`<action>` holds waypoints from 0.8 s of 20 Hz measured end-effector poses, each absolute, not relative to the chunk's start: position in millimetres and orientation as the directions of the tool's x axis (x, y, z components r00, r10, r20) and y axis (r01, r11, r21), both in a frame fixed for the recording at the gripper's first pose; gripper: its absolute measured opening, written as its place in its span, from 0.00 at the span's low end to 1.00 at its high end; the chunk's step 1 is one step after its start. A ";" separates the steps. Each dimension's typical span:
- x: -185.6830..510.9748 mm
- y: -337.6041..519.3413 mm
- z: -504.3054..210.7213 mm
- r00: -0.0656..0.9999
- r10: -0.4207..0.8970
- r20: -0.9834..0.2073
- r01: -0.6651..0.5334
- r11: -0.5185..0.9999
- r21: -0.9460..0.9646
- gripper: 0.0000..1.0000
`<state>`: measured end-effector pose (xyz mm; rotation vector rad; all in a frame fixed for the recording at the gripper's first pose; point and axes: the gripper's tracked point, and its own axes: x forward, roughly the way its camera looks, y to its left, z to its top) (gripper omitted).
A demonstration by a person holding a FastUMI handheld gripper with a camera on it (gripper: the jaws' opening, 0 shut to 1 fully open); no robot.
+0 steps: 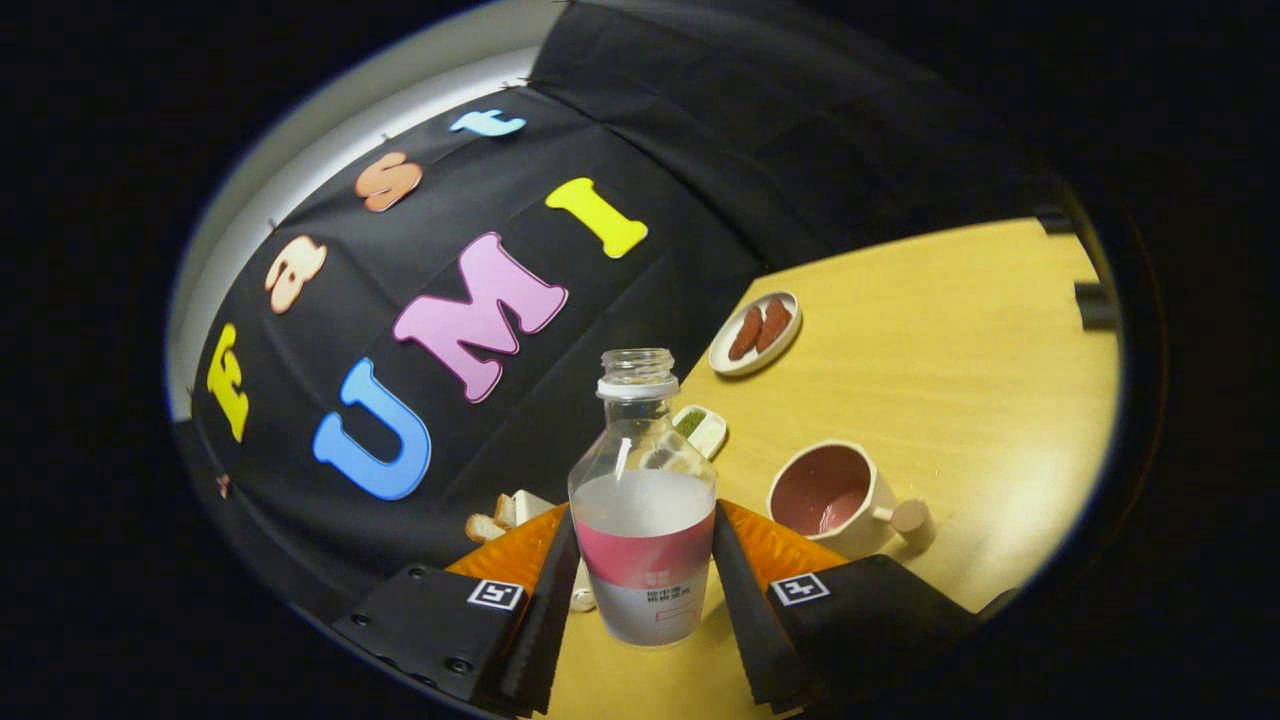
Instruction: Take the bottle from table, then pour the juice into the cup, finally place the bottle on the coaster
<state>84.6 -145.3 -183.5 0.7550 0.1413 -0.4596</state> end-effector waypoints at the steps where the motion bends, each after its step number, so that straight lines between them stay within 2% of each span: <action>1: 88.2 -145.0 -176.1 0.887 -0.377 -0.268 0.462 0.686 0.562 0.74; 7: 118.9 -138.9 -123.0 0.837 -0.539 -0.089 0.546 0.821 0.164 0.74; 12: 166.9 -121.2 -108.4 0.865 -0.502 0.010 0.502 0.865 0.002 0.73; 16: 205.3 -123.2 -123.2 0.868 -0.494 0.046 0.496 0.867 -0.056 0.74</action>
